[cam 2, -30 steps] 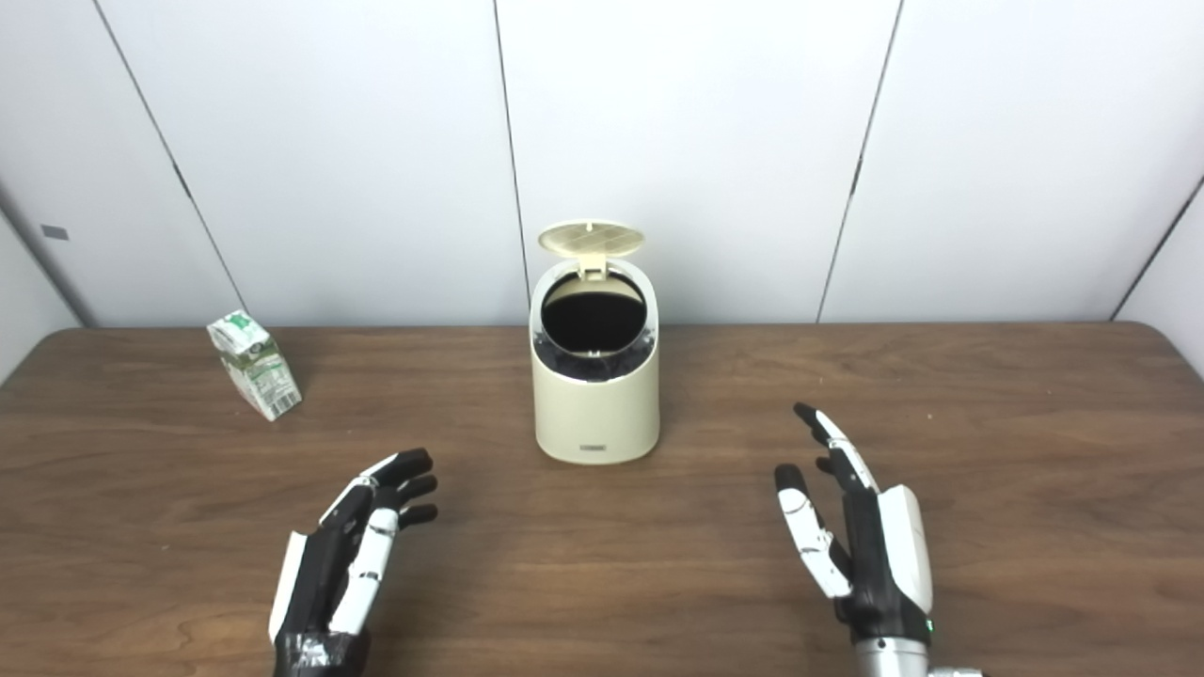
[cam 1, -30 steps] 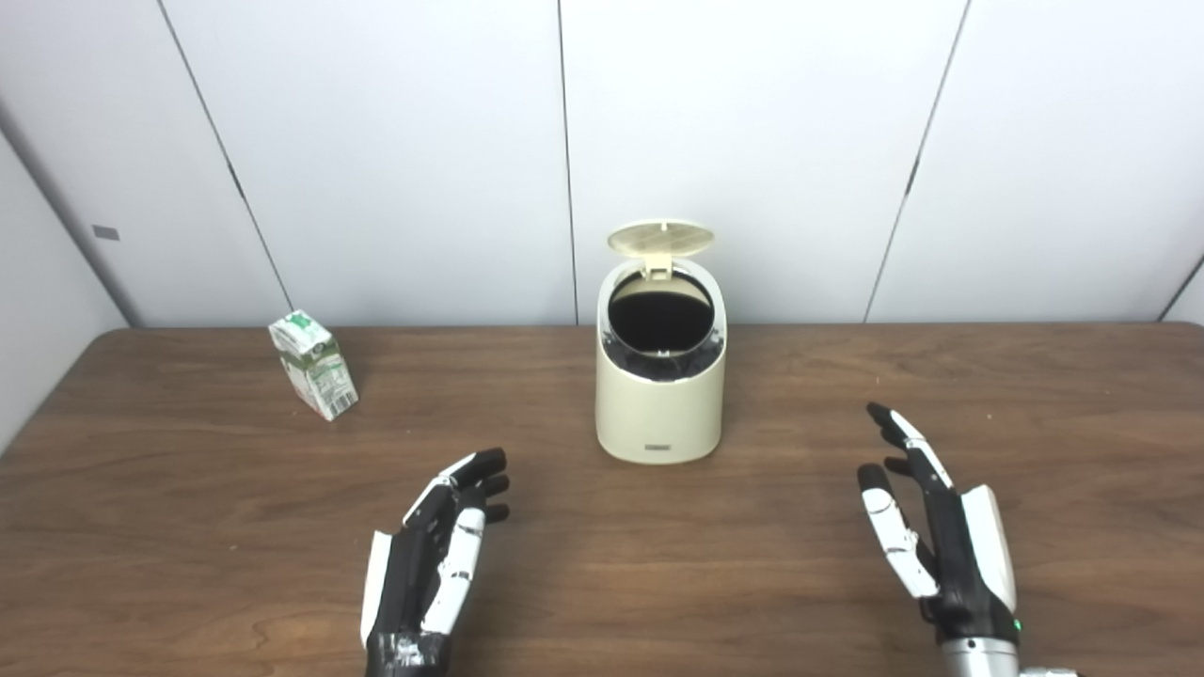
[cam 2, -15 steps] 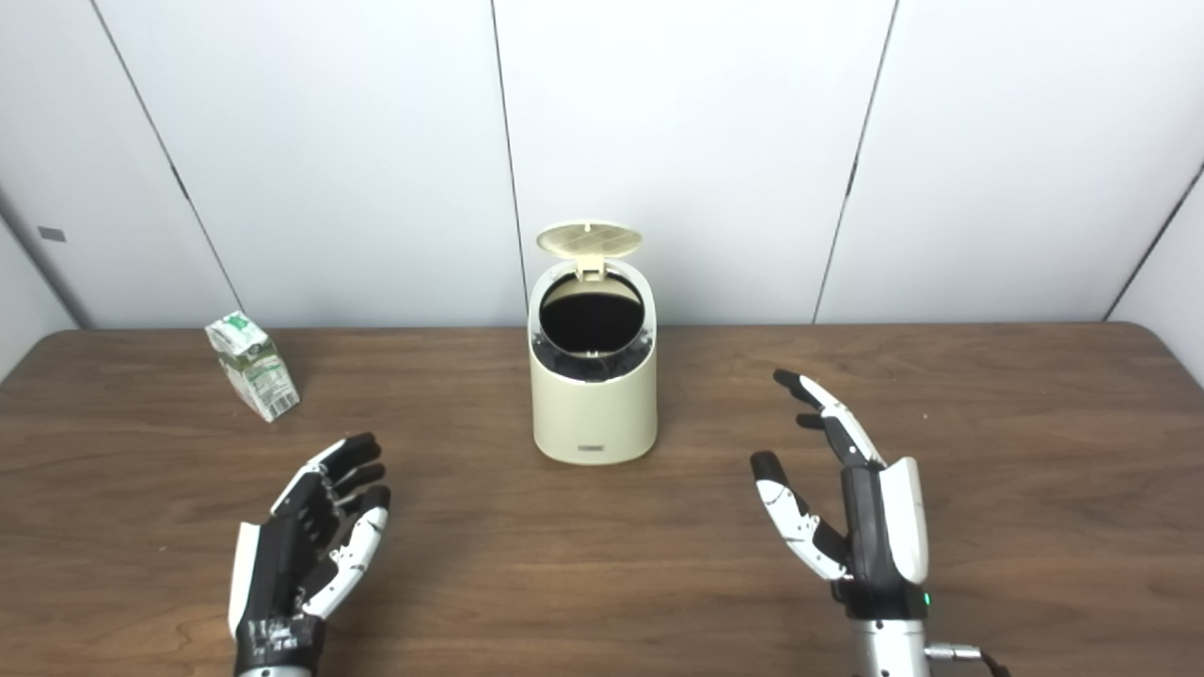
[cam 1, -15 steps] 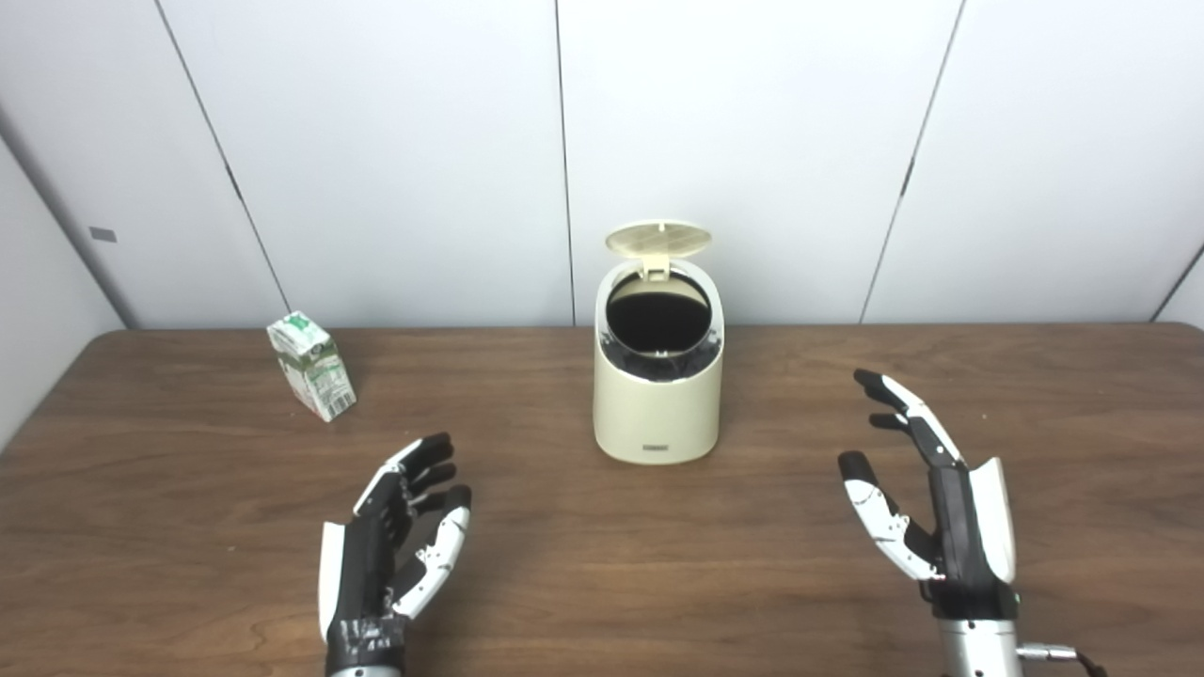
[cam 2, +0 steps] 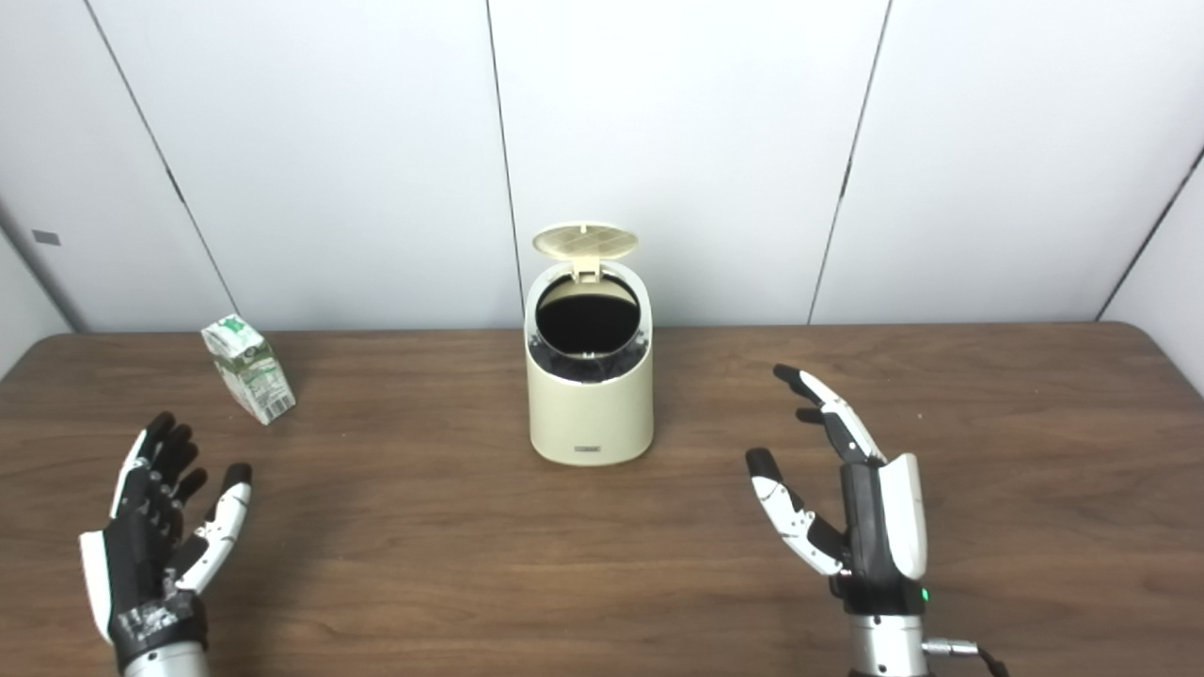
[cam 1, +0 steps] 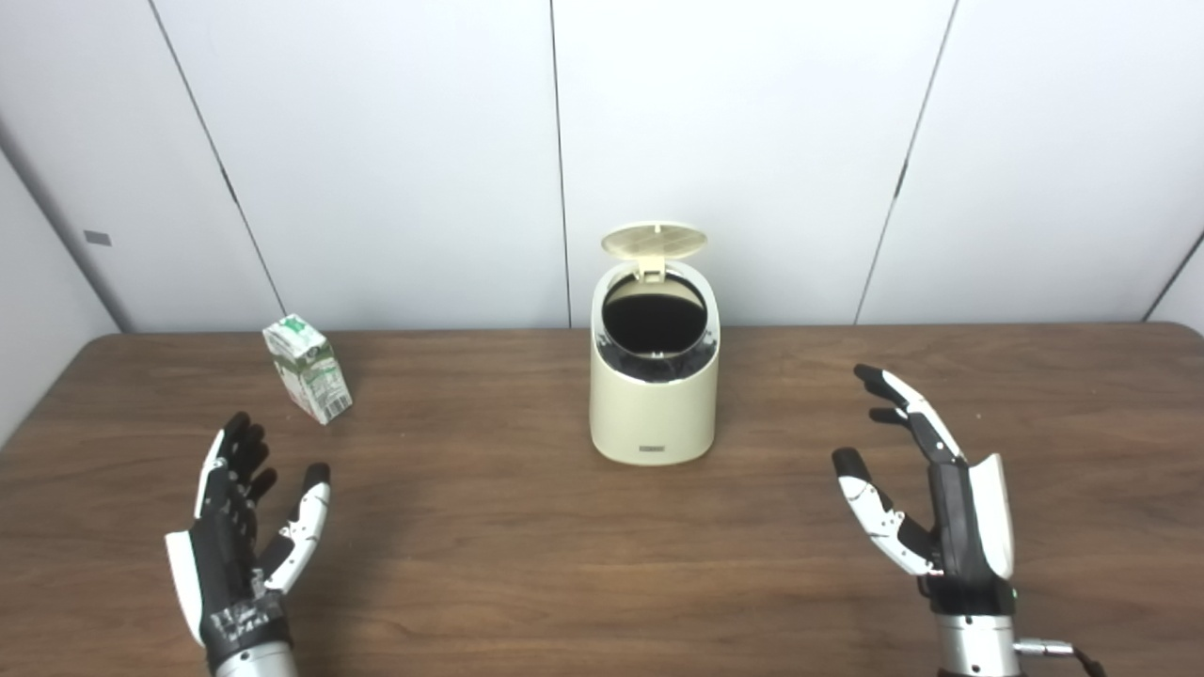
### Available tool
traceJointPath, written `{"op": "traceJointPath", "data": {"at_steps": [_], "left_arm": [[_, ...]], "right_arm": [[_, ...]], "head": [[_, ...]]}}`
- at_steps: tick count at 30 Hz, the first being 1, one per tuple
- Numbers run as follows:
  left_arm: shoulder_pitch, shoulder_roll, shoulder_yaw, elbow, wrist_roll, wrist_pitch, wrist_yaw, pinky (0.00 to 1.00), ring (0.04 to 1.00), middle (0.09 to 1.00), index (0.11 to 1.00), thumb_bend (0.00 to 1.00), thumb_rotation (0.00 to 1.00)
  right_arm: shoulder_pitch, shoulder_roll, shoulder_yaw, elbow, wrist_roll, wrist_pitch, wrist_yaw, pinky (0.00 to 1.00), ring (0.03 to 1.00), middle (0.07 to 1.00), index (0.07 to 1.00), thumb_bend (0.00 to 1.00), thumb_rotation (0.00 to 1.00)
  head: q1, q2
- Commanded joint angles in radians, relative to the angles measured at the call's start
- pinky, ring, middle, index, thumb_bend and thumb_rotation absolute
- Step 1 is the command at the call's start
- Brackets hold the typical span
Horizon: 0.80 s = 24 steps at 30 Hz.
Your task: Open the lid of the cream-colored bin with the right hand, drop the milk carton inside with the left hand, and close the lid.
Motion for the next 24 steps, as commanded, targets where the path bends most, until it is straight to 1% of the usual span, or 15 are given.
{"op": "traceJointPath", "data": {"at_steps": [1,3,4,7,10,13,14,15,16,17,18,19,21,22,24], "left_arm": [[-0.036,0.031,0.015,-0.009,0.011,-0.029,0.013,0.97,0.963,0.963,0.968,0.59,0.19],[-0.042,0.047,0.03,-0.006,0.015,-0.022,0.018,0.96,0.963,0.969,0.978,0.64,0.21],[-0.045,0.053,0.034,-0.004,0.022,-0.02,0.022,0.95,0.959,0.966,0.978,0.66,0.23],[-0.062,0.072,0.057,-0.006,0.06,-0.002,0.052,0.91,0.948,0.961,0.965,0.7,0.26],[-0.086,0.099,0.075,-0.024,0.055,0.013,0.051,0.94,0.98,0.991,0.991,0.73,0.31],[-0.103,0.144,0.08,-0.017,0.011,0.017,0.01,0.96,0.997,1.0,1.0,0.79,0.35],[-0.112,0.163,0.083,-0.016,0.007,0.028,0.0,0.94,0.995,1.0,1.0,0.83,0.38],[-0.122,0.181,0.086,-0.012,0.001,0.038,-0.008,0.86,0.957,0.999,1.0,0.9,0.4],[-0.13,0.192,0.088,-0.009,-0.001,0.045,-0.013,0.84,0.945,0.997,1.0,0.92,0.41],[-0.141,0.206,0.09,-0.004,-0.007,0.055,-0.018,0.85,0.947,0.998,1.0,0.95,0.41],[-0.154,0.223,0.093,0.004,-0.017,0.067,-0.027,0.85,0.947,0.998,1.0,0.95,0.41],[-0.166,0.242,0.097,0.009,-0.033,0.084,-0.039,0.88,0.963,1.0,1.0,0.98,0.41],[-0.187,0.278,0.104,0.017,-0.069,0.127,-0.071,0.93,0.985,1.0,1.0,1.0,0.41],[-0.193,0.289,0.106,0.02,-0.082,0.141,-0.082,0.97,0.994,1.0,1.0,1.0,0.41],[-0.209,0.316,0.111,0.023,-0.106,0.203,-0.107,0.98,0.999,1.0,1.0,1.0,0.42]], "right_arm": [[0.006,-0.034,-0.014,0.054,-0.008,-0.052,-0.02,0.7,0.805,0.815,0.79,0.17,0.6],[0.006,-0.044,-0.018,0.056,-0.004,-0.05,-0.013,0.71,0.81,0.818,0.794,0.17,0.63],[0.007,-0.048,-0.02,0.056,0.002,-0.047,-0.006,0.72,0.819,0.826,0.804,0.17,0.68],[0.006,-0.065,-0.023,0.066,0.012,-0.05,0.0,0.72,0.826,0.832,0.811,0.18,0.71],[0.0,-0.09,-0.014,0.082,0.038,-0.057,-0.006,0.73,0.83,0.832,0.812,0.19,0.69],[-0.009,-0.116,-0.004,0.103,0.061,-0.057,-0.021,0.72,0.828,0.831,0.808,0.2,0.68],[-0.012,-0.125,0.002,0.11,0.072,-0.057,-0.027,0.72,0.827,0.831,0.807,0.2,0.66],[-0.016,-0.134,0.006,0.117,0.079,-0.057,-0.033,0.72,0.826,0.831,0.804,0.2,0.63],[-0.019,-0.141,0.011,0.123,0.086,-0.058,-0.038,0.72,0.826,0.831,0.803,0.2,0.62],[-0.023,-0.151,0.015,0.13,0.089,-0.057,-0.044,0.72,0.825,0.832,0.802,0.2,0.61],[-0.028,-0.164,0.019,0.138,0.092,-0.057,-0.051,0.72,0.825,0.832,0.802,0.2,0.61],[-0.033,-0.177,0.028,0.148,0.091,-0.057,-0.065,0.72,0.823,0.832,0.803,0.19,0.61],[-0.045,-0.199,0.04,0.162,0.094,-0.057,-0.088,0.71,0.813,0.825,0.798,0.2,0.67],[-0.049,-0.207,0.046,0.166,0.097,-0.057,-0.097,0.7,0.807,0.82,0.793,0.21,0.71],[-0.057,-0.221,0.052,0.168,0.095,-0.057,-0.104,0.68,0.797,0.812,0.786,0.21,0.73]], "head": [[0.0,0.001],[0.021,0.002],[0.029,0.002],[0.05,0.001],[0.086,0.003],[0.135,0.005],[0.144,0.006],[0.161,0.008],[0.172,0.009],[0.194,0.009],[0.223,0.013],[0.229,0.013],[0.28,0.025],[0.28,0.025],[0.346,0.036]]}}
